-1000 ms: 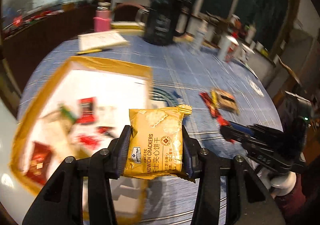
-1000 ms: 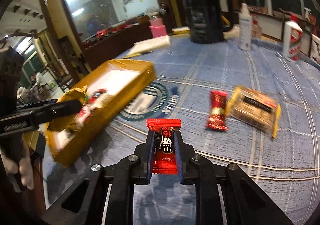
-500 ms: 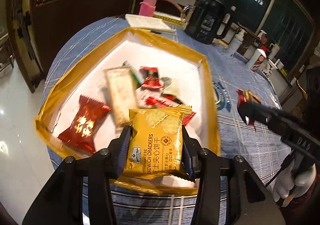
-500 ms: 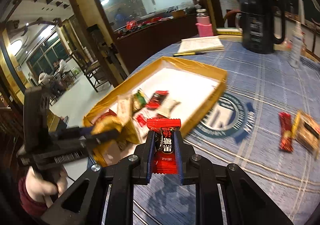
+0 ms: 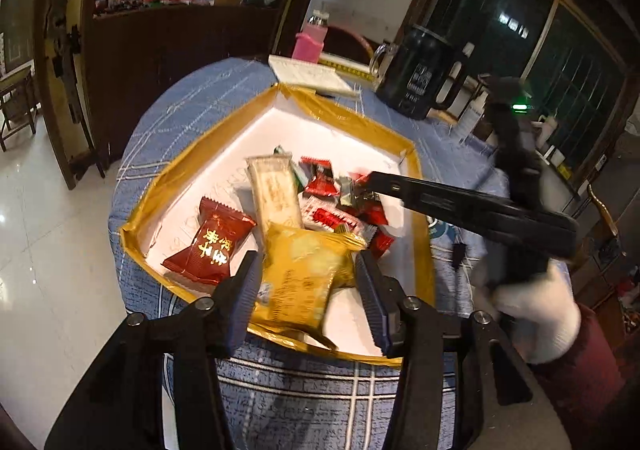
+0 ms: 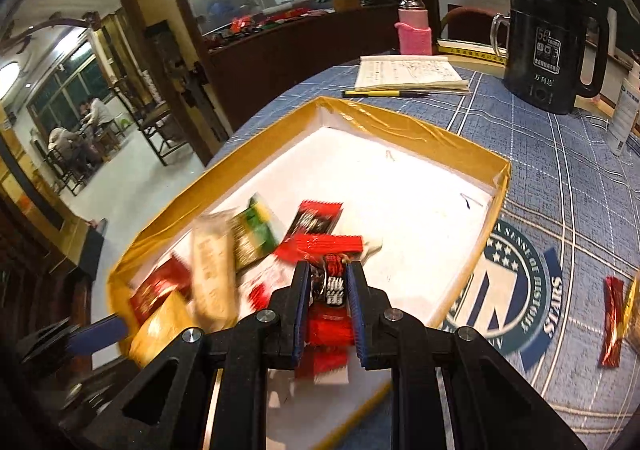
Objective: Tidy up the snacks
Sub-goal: 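Carry the crackers bag and red candy into the tray and open both tools, then reach the right tool toward the clear cracker packet while the left approaches the red chocolate bar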
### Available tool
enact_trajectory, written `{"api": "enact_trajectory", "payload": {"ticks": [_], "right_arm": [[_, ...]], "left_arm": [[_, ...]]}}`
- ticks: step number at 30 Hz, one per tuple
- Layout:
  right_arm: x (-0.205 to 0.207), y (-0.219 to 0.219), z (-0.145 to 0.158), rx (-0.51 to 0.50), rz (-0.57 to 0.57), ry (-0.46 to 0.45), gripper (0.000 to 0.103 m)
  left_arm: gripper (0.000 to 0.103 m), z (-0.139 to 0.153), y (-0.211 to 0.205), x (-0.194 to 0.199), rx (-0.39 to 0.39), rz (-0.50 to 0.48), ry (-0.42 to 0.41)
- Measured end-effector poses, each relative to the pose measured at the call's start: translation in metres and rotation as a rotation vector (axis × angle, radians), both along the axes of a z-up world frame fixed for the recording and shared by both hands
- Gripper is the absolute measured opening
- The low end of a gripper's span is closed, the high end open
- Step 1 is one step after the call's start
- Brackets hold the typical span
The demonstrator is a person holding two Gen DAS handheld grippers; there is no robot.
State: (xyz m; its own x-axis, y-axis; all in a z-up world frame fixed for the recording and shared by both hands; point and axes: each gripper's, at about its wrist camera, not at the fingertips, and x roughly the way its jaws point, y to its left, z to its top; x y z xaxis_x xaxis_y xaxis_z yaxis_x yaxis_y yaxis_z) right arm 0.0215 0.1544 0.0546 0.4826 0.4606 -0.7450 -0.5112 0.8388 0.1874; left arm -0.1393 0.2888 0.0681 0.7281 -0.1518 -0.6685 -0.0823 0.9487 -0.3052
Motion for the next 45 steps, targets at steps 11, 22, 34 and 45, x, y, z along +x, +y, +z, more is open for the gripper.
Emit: {"api": "enact_trajectory", "payload": {"ticks": [11,22,34,45], "right_arm": [[-0.016,-0.047,0.019,0.121,-0.043,-0.028,0.038],[-0.048,-0.155,0.017,0.176,-0.142,-0.015,0.042],[-0.042,-0.333,0.011,0.241,-0.479,-0.015,0.052],[0.048,-0.345,-0.003,0.140,-0.510,-0.006,0.059]], "left_arm": [[0.074,0.015,-0.013,-0.015,-0.115,-0.023,-0.056],[0.074,0.029,-0.067,-0.027,-0.115,-0.104,-0.051],[0.074,0.029,-0.125,-0.025,-0.052,-0.226,-0.025],[0.074,0.012,-0.152,-0.012,-0.019,-0.287,0.034]]}}
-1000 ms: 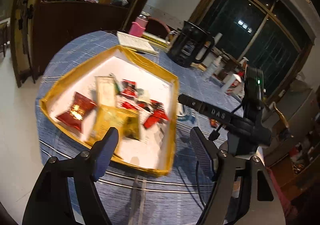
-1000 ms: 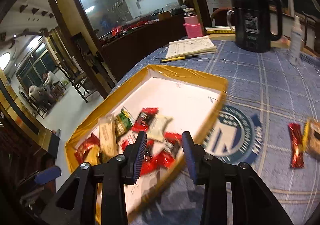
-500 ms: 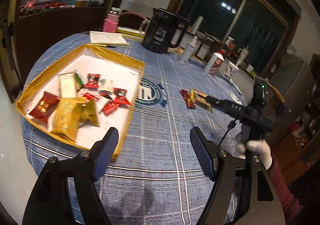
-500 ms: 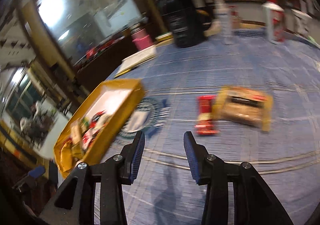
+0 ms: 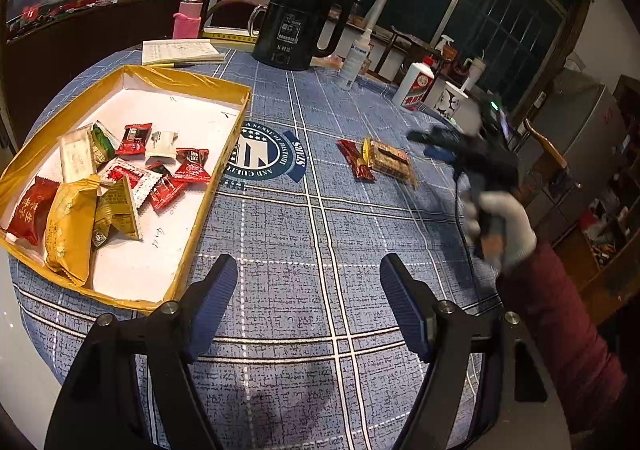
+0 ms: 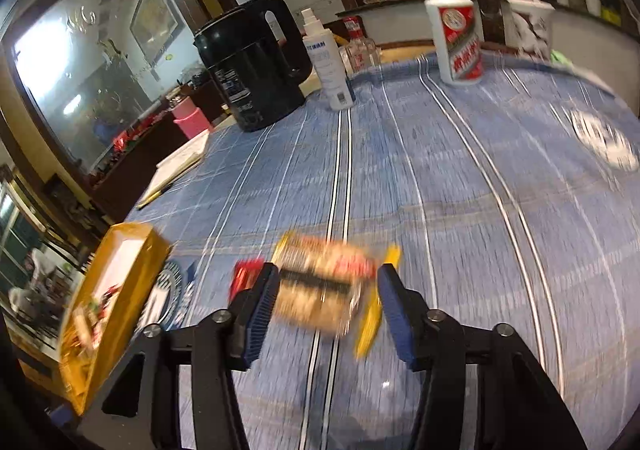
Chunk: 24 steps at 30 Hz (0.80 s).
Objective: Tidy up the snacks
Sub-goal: 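Reach the right tool toward the clear cracker packet while the left approaches the red chocolate bar, then grasp the clear red-label cracker packet with the right tool while the left grasps the red chocolate bar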
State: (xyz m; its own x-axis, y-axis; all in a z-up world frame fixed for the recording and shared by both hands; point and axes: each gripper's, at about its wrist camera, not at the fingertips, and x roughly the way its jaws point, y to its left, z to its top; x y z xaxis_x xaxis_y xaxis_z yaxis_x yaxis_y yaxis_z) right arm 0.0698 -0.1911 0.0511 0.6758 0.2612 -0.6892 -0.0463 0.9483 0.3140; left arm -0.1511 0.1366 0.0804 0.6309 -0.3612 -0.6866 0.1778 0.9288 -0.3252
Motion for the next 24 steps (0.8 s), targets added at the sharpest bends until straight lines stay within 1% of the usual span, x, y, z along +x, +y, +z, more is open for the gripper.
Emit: {"api": "enact_trajectory", "payload": {"ticks": [3,6,7,9,13,15,16,18,19,20,21,24], "right_arm": [[0.033,0.000,-0.011,-0.005,-0.004,0.035,0.059],[0.051,0.002,-0.028,0.034,0.028,0.103,0.059],[0.051,0.003,-0.033,0.046,0.050,0.130,0.060],[0.045,0.009,-0.037,0.038,0.093,0.155,0.060],[0.017,0.023,-0.033,0.047,0.211,0.188,0.060],[0.007,0.032,-0.030,0.002,0.219,0.168,0.061],[0.004,0.037,-0.027,-0.023,0.218,0.150,0.066],[0.000,0.050,-0.024,-0.082,0.208,0.114,0.070],[-0.002,0.056,-0.024,-0.107,0.207,0.103,0.075],[-0.004,0.064,-0.025,-0.136,0.205,0.098,0.077],[-0.005,0.069,-0.026,-0.164,0.202,0.096,0.078],[-0.012,0.083,-0.033,-0.256,0.186,0.100,0.077]], "left_arm": [[0.074,-0.003,0.002,0.002,0.008,0.006,0.015],[0.074,-0.005,0.005,0.005,0.010,0.016,0.025],[0.074,-0.006,0.006,0.007,0.009,0.018,0.027],[0.074,-0.008,0.007,0.010,0.002,0.019,0.031],[0.074,-0.012,0.003,0.017,-0.006,0.004,0.037],[0.074,-0.014,-0.001,0.021,-0.013,-0.005,0.042],[0.074,-0.015,-0.004,0.022,-0.014,-0.011,0.046],[0.074,-0.014,-0.007,0.023,-0.008,-0.017,0.049],[0.074,-0.013,-0.008,0.023,0.000,-0.019,0.048],[0.074,-0.011,-0.009,0.022,0.013,-0.017,0.044],[0.074,-0.010,-0.009,0.023,0.025,-0.012,0.040],[0.074,-0.005,-0.009,0.027,0.051,-0.002,0.034]]}}
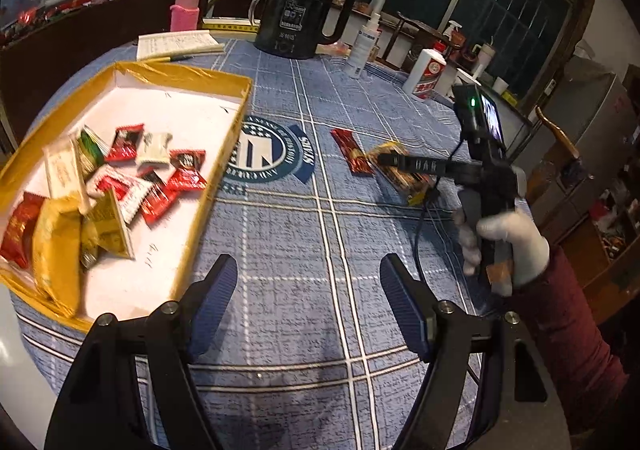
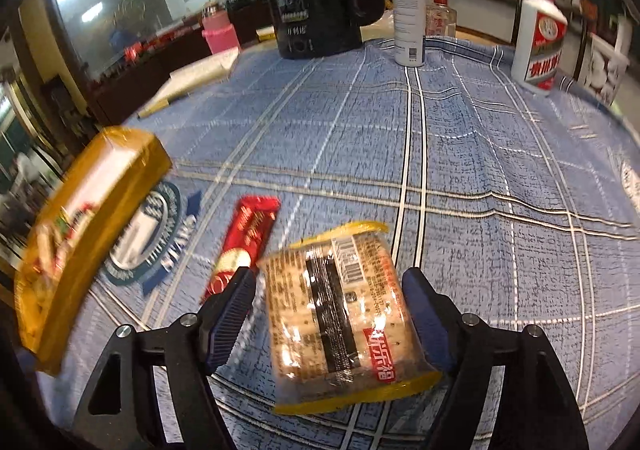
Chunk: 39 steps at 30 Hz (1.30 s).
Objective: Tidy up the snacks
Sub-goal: 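Grasp the clear red-label cracker packet with the right tool while the left grasps the red chocolate bar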
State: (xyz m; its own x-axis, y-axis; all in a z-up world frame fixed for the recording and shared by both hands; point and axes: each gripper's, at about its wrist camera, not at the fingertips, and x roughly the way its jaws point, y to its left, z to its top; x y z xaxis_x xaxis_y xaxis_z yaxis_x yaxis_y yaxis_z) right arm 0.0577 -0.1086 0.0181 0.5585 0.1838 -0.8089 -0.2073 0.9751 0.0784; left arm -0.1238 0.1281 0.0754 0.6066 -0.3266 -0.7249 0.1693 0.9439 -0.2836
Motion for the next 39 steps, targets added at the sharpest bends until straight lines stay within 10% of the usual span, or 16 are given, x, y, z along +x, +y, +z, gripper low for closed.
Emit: {"api": "enact_trajectory", "payload": {"ticks": [9,19,26,28,39], "right_arm": [[-0.023,-0.015,-0.006,0.003,-0.059,-0.025,0.072],[-0.032,-0.082,0.001,0.264,-0.167,-0.042,0.072],[-0.032,-0.093,0.004,0.334,-0.188,-0.070,0.072],[-0.032,-0.092,0.004,0.331,-0.187,-0.074,0.072],[-0.036,-0.093,0.004,0.322,-0.207,-0.111,0.072]], "left_arm": [[0.074,0.002,-0.030,0.048,0.021,-0.038,0.015],[0.073,-0.035,-0.099,0.145,0.101,-0.098,0.068],[0.043,-0.063,-0.144,0.186,0.343,-0.135,0.042],[0.025,-0.062,-0.146,0.184,0.339,-0.165,0.029],[0.024,-0.040,-0.122,0.158,0.225,-0.144,0.021]]}}
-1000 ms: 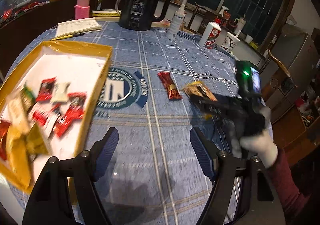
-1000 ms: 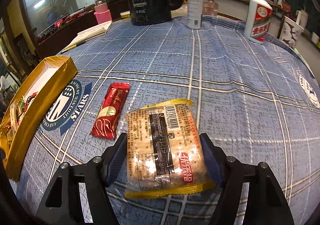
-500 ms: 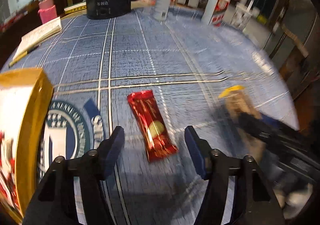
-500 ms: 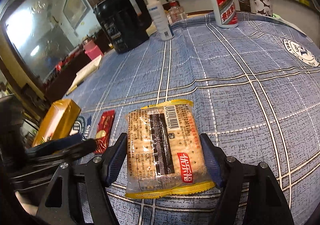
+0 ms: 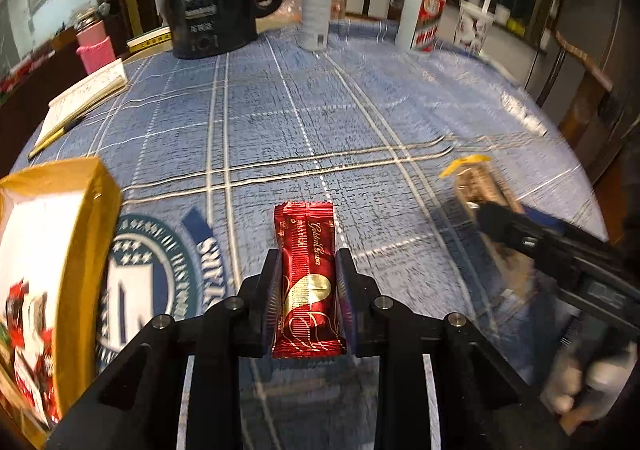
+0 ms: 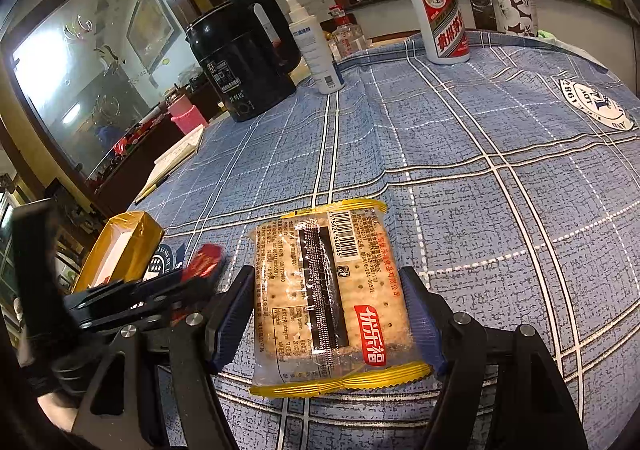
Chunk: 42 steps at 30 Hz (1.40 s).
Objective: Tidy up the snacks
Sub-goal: 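Grasp the clear red-label cracker packet with the right tool while the left grasps the red chocolate bar, then carry the cracker packet and chocolate bar into the tray and open both tools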
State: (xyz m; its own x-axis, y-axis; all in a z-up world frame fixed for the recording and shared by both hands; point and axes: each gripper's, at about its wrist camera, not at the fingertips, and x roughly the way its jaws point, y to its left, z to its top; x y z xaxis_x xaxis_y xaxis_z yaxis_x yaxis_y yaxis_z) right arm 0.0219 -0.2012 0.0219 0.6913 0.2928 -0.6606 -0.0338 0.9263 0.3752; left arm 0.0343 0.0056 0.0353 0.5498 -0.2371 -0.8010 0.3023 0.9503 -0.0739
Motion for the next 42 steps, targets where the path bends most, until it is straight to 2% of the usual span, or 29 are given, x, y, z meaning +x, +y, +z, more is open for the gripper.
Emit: {"api": "enact_trajectory", "payload": {"ticks": [4,10,15,19,25,29,33,38,42], "right_arm": [[-0.006,0.004,0.005,-0.007,0.007,-0.038,0.072],[-0.012,0.026,0.024,0.004,0.065,-0.072,0.072],[-0.014,0.076,0.055,0.048,0.203,-0.064,0.072],[-0.002,0.139,0.069,0.025,0.310,-0.039,0.072],[0.015,0.238,0.068,-0.055,0.435,-0.013,0.072],[0.033,0.303,0.057,-0.109,0.502,0.012,0.072],[0.050,0.348,0.040,-0.169,0.530,0.026,0.072],[0.056,0.369,0.019,-0.192,0.547,0.046,0.073],[0.049,0.361,0.028,-0.169,0.537,0.012,0.073]], "left_arm": [[0.024,0.028,0.045,-0.019,-0.080,0.050,-0.029],[0.025,0.060,0.134,-0.033,-0.115,0.202,-0.087],[0.025,0.066,0.213,-0.028,-0.150,0.334,-0.086],[0.024,0.059,0.259,-0.014,-0.195,0.397,-0.063],[0.025,0.036,0.299,0.008,-0.257,0.446,-0.005],[0.025,0.020,0.319,0.023,-0.295,0.469,0.034],[0.025,0.008,0.334,0.026,-0.352,0.485,0.065],[0.027,0.010,0.335,0.017,-0.398,0.456,0.074],[0.038,0.026,0.327,-0.007,-0.400,0.439,0.015]]}}
